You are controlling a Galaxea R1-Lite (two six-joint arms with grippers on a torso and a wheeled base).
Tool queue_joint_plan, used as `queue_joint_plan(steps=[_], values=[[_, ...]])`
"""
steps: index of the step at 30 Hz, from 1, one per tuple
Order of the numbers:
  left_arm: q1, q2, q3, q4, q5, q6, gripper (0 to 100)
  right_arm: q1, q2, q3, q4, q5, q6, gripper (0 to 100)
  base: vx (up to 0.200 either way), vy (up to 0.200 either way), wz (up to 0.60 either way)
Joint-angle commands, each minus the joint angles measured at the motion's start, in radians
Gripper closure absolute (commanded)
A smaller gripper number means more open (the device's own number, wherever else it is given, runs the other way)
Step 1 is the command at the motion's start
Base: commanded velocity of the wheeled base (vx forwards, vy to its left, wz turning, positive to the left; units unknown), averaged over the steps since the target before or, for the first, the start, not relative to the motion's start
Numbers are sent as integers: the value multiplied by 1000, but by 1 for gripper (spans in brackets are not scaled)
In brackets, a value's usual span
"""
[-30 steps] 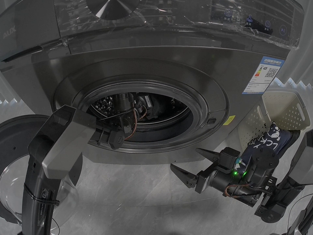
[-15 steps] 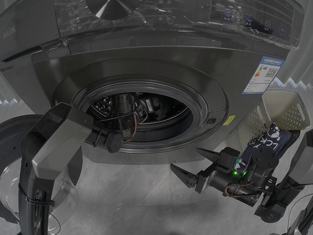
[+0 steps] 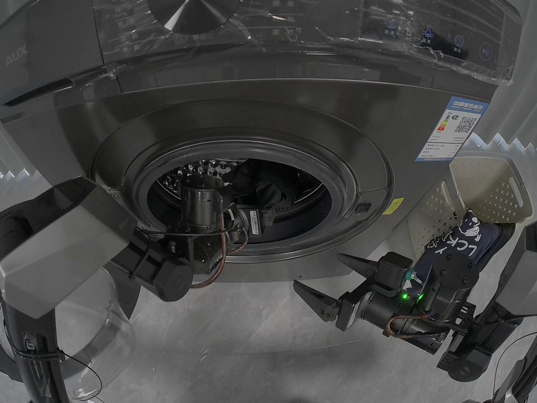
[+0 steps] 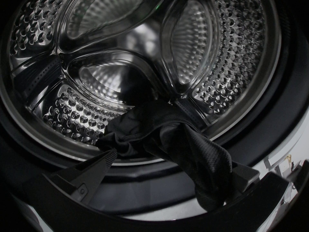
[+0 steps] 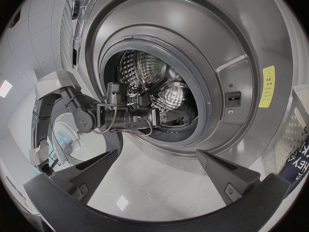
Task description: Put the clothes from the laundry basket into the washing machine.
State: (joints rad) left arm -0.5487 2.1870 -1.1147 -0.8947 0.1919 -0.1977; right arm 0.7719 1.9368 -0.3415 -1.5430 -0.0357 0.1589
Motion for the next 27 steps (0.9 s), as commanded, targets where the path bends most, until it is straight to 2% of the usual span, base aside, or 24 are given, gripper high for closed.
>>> queue_joint_plan(steps=[1,7,12,16,19,27], values=[[-39,-87,115,-33,-3,14,0,-3,-4,1,0,0,1,0,0,0,0],[-53,-98,177,-86,3,15,0,-8,-12,7,0,0,1,0,0,0,0],[-51,-70,159,-118,-9,17,0,-5,-12,4,0,0,1,0,0,0,0],[-42,0,99,-145,-11,20,0,-6,-12,2,0,0,1,0,0,0,0],[-23,59,24,-148,-32,24,0,-5,-12,2,0,0,1,0,0,0,0],[20,185,-177,-98,-45,29,0,0,-10,-2,0,0,1,0,0,0,0]])
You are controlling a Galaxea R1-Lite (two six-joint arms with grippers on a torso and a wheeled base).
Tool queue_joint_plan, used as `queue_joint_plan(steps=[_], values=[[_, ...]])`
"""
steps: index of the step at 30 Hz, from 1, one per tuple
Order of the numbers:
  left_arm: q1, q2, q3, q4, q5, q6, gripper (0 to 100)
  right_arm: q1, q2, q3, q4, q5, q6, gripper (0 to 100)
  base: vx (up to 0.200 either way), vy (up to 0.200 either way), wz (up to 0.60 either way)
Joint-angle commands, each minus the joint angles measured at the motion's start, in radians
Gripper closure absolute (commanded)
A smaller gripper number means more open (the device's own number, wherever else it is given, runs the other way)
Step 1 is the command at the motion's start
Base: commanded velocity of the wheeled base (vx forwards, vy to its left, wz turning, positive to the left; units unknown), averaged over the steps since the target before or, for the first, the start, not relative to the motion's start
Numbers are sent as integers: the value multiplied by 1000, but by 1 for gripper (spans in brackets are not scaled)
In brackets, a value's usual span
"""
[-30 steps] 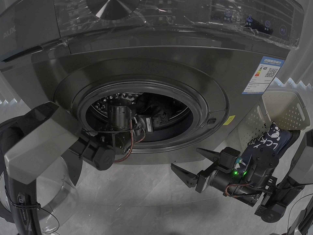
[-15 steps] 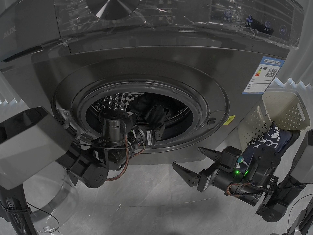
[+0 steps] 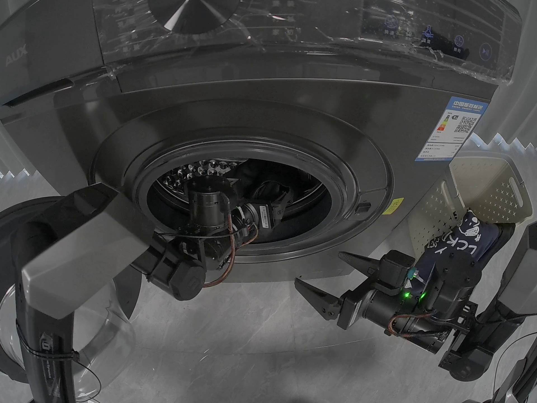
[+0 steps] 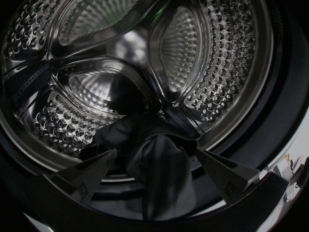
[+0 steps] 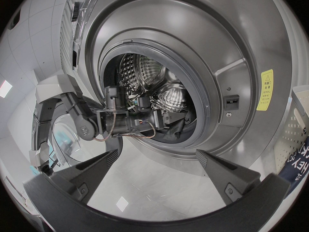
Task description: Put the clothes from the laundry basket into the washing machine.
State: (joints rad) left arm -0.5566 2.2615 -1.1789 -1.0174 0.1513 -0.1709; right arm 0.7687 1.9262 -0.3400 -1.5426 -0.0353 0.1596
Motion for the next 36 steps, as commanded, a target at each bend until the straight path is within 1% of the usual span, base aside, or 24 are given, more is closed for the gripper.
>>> queue_joint_plan(steps=[1,4,5,10,11,14,16,18,23,31,32,36], values=[[29,119,-130,36,-6,2,0,3,1,-4,-1,0,0,0,0,0,0],[30,135,-162,63,-10,2,0,1,1,-4,-1,0,-2,0,0,0,0],[29,142,-179,74,-19,2,100,1,1,-5,-1,0,0,0,0,0,0],[30,182,-258,92,-24,-1,100,6,2,-10,-2,0,0,0,0,0,0],[35,204,-301,92,-21,-2,100,6,2,-10,-2,0,0,0,0,0,0],[73,240,-404,94,4,-9,100,6,-1,-11,-2,0,0,0,0,0,0],[90,250,-442,94,27,-12,100,6,-1,-14,-2,0,0,0,0,0,0],[109,253,-478,94,44,-22,100,6,1,-19,-2,0,0,0,0,0,0],[121,253,-530,92,53,-47,100,7,2,-25,-2,0,0,0,0,0,0],[112,254,-544,88,62,-47,100,7,2,-25,-2,0,0,0,0,0,0],[109,250,-542,86,62,-49,0,7,2,-25,-2,0,0,0,0,0,0],[104,233,-524,88,63,-59,0,7,1,-25,-2,0,0,0,0,0,0]])
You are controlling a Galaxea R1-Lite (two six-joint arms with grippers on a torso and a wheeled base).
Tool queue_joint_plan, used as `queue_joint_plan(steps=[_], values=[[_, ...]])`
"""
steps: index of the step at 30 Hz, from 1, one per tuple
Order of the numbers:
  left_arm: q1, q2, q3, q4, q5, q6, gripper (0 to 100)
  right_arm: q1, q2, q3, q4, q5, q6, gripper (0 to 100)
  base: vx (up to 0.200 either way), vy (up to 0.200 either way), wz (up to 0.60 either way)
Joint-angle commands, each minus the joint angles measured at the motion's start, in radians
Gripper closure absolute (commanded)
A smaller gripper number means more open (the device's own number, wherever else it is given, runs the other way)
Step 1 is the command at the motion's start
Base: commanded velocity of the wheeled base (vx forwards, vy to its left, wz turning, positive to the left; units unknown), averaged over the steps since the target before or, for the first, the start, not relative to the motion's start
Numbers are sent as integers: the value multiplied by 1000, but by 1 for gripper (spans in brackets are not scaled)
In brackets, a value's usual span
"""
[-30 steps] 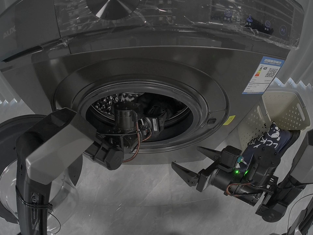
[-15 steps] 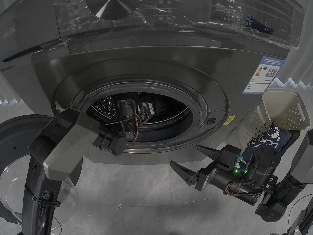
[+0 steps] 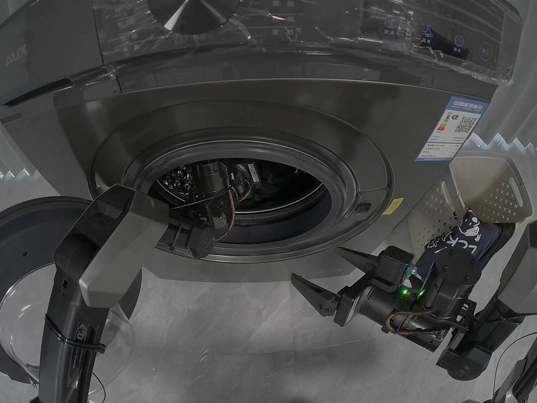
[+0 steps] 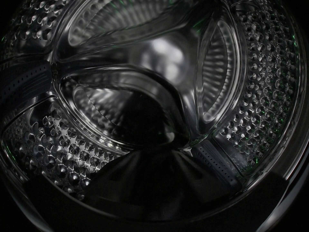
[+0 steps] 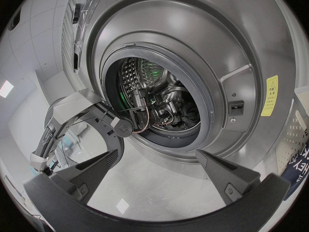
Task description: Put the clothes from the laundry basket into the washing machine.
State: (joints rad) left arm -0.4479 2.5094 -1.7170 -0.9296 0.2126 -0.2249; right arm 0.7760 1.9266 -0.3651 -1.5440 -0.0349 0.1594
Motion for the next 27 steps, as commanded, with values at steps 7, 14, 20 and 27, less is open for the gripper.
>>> queue_joint_plan(steps=[7,14,20,27], values=[[-68,-135,185,0,4,-21,0,0,0,0,-1,0,0,0,0,0,0],[-152,-322,514,-25,-5,-17,0,-3,-3,8,-1,1,2,0,0,0,0],[-203,-452,784,-160,8,-11,0,0,-23,40,1,3,2,0,0,0,0],[-318,-682,1131,-259,7,21,0,-3,-118,107,2,0,-4,0,0,0,0]])
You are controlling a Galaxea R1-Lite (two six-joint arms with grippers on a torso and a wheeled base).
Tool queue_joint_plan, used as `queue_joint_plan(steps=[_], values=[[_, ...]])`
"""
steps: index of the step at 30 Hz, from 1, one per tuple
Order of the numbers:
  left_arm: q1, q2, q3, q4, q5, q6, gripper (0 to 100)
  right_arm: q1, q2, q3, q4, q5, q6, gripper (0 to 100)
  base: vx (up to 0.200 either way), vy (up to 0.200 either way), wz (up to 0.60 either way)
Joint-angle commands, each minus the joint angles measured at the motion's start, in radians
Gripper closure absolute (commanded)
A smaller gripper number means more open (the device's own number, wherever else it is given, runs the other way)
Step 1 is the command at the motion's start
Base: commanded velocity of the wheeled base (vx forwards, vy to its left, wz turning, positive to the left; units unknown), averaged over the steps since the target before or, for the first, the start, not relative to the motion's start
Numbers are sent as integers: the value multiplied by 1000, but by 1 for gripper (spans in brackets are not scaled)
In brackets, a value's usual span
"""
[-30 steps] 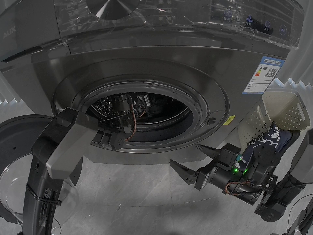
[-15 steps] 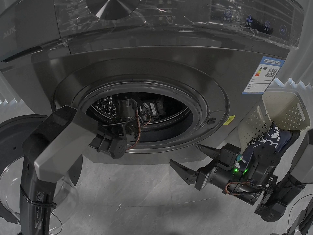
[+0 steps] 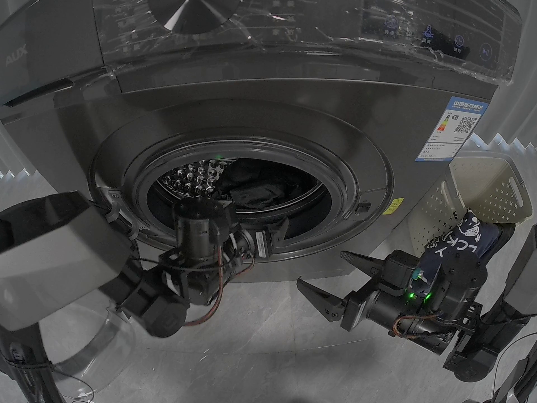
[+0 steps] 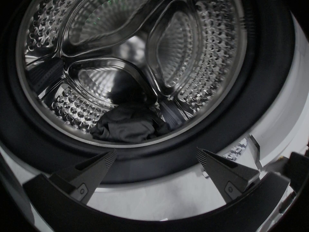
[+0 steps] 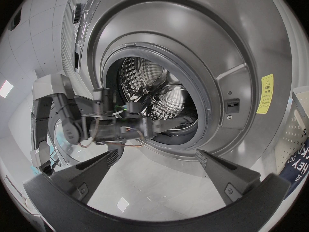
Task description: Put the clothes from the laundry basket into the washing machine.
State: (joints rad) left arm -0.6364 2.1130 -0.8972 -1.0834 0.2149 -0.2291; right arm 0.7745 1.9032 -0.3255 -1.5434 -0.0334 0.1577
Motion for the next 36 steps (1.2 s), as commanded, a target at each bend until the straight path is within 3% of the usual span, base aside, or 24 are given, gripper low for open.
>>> queue_joint_plan(steps=[1,4,9,13,21,23,25,32,36], values=[[-146,-309,345,-115,4,33,0,-1,-104,75,2,0,-1,0,0,0,0],[-186,-410,474,-127,3,60,0,-14,-130,97,2,-3,-3,0,0,0,0],[-175,-522,574,-135,1,48,0,-20,-191,126,2,-11,-9,0,0,0,0],[-166,-619,647,-138,4,47,0,-52,-243,158,5,-14,-12,0,-200,0,0],[-89,-829,765,-124,4,67,0,-192,-325,272,9,-20,-15,0,-125,0,0],[-59,-901,811,-112,4,97,0,-231,-371,321,11,-26,-17,0,-200,0,0],[-31,-944,833,-96,4,105,0,-244,-409,326,26,-31,-15,0,-100,0,0],[20,-1144,883,46,0,129,0,-319,-630,326,269,-54,-64,0,-86,0,0],[69,-1332,890,235,-11,131,0,-342,-895,326,594,-123,-64,0,-150,0,0]])
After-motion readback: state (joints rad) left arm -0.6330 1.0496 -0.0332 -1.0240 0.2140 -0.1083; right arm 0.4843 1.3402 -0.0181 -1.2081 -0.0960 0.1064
